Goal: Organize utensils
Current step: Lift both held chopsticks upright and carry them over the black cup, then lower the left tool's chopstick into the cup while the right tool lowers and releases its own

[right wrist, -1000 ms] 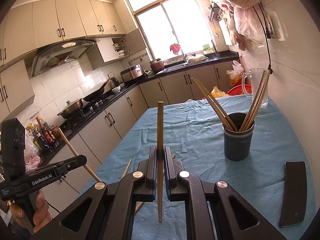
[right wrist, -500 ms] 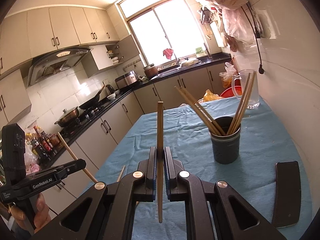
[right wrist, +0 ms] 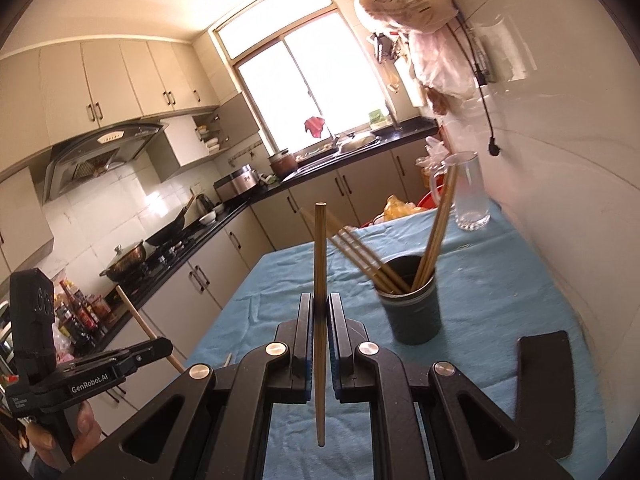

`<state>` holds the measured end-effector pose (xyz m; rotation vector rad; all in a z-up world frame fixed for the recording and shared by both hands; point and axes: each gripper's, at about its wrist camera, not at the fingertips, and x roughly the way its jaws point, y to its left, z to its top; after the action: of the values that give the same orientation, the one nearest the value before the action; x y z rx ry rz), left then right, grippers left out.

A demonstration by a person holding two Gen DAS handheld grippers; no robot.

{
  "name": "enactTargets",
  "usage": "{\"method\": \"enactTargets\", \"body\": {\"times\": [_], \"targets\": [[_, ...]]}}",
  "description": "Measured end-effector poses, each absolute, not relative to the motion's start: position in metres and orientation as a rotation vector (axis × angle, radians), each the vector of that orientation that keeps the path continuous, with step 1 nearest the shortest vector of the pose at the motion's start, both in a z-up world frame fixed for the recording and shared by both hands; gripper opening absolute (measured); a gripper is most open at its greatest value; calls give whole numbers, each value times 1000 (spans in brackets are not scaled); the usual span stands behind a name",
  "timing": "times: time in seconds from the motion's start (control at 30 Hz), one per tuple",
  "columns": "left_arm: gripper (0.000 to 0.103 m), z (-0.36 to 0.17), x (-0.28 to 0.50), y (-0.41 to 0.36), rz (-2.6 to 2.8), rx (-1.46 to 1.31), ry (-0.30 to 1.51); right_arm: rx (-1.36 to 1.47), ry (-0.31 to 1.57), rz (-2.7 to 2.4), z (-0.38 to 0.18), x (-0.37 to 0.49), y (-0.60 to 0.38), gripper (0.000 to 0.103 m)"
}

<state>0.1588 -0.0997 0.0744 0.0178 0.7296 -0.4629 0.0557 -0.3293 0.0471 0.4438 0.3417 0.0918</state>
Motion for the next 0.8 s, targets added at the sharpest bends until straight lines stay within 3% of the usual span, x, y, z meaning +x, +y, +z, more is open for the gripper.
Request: {"method": "enactTargets", "body": {"times": [0.8], "targets": [[7,116,189,-194,-602,72,678,470,222,-62,97,49,-410,7]]}}
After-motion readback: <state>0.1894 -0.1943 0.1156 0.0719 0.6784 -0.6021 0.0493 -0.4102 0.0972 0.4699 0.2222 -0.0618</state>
